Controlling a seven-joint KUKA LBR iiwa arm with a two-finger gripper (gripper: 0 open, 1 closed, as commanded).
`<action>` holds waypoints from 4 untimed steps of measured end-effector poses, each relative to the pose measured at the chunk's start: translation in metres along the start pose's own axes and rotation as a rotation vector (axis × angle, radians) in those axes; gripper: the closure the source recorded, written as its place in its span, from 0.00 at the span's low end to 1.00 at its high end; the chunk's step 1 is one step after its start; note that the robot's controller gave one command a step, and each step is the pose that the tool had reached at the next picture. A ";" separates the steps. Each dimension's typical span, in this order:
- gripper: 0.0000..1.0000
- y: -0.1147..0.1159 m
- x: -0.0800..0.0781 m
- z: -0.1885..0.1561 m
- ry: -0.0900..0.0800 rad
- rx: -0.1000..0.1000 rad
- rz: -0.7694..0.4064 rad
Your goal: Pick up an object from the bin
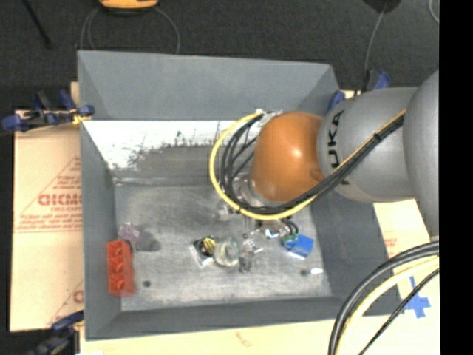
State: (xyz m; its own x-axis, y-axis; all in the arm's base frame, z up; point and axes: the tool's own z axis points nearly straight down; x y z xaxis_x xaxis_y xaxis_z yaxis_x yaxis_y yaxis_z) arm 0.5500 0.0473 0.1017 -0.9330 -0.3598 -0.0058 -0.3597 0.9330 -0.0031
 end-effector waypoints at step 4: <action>1.00 0.015 -0.022 0.023 -0.008 -0.001 -0.054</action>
Offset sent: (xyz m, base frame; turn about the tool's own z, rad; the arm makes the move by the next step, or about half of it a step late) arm 0.0041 0.0233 -0.0017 -0.1041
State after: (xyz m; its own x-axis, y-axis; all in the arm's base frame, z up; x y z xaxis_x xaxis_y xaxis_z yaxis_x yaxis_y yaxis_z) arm 0.5655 0.0694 0.0789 -0.9122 -0.4096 -0.0136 -0.4096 0.9123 -0.0024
